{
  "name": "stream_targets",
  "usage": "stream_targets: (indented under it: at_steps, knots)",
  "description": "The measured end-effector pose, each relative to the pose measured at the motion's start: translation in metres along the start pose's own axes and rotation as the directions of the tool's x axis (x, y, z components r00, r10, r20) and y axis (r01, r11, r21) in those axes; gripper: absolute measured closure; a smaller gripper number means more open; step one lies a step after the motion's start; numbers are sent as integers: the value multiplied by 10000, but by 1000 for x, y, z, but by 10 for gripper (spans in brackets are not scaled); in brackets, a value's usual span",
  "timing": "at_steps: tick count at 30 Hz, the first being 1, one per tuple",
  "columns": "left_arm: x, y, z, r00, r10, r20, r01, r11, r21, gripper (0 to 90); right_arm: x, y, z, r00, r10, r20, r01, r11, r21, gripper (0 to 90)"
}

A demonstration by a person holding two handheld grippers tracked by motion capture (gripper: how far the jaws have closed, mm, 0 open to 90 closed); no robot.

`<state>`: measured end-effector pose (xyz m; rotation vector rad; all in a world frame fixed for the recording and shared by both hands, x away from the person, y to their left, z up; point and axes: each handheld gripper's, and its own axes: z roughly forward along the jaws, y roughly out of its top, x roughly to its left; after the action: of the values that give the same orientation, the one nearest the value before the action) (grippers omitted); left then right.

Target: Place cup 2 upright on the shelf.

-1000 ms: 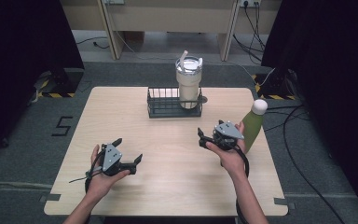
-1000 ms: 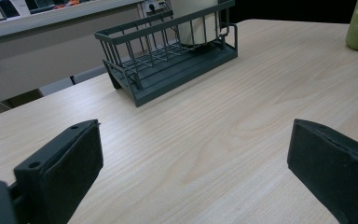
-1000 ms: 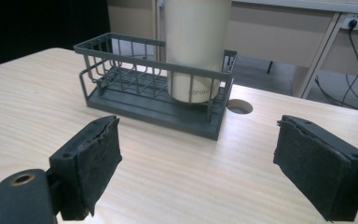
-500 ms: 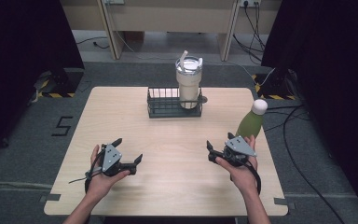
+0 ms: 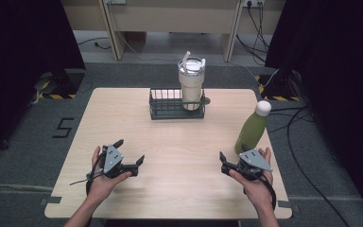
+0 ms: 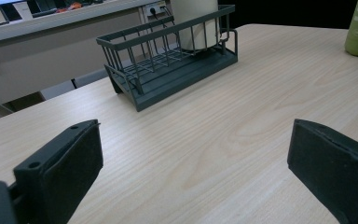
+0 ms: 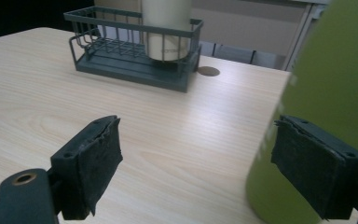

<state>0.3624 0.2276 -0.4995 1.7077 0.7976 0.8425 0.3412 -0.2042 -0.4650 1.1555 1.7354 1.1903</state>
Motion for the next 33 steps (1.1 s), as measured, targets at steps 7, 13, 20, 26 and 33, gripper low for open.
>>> stream_targets:
  at_steps: [7,13,20,26,33]
  knots:
    - [6,1,2,9998,-141,-116,139,9998,-127,20,-17,-14,-7,9989,130,442,-137,9998,164,154]
    - [9,1,4,9997,-194,-148,193,9998,-97,21,-33,-28,-13,9941,208,1066,-242,9992,306,148]
    - [7,0,2,9998,-159,-128,158,9999,-70,22,-52,-16,-7,9899,308,1381,-292,9995,-141,80]
    - [8,1,1,9997,-174,-158,172,9998,-111,22,-64,-1,9,9914,522,1201,-460,9975,-543,54]
    - [9,0,1,9997,-174,-163,172,9998,-94,23,-70,15,26,9902,515,1298,-425,9966,-707,56]
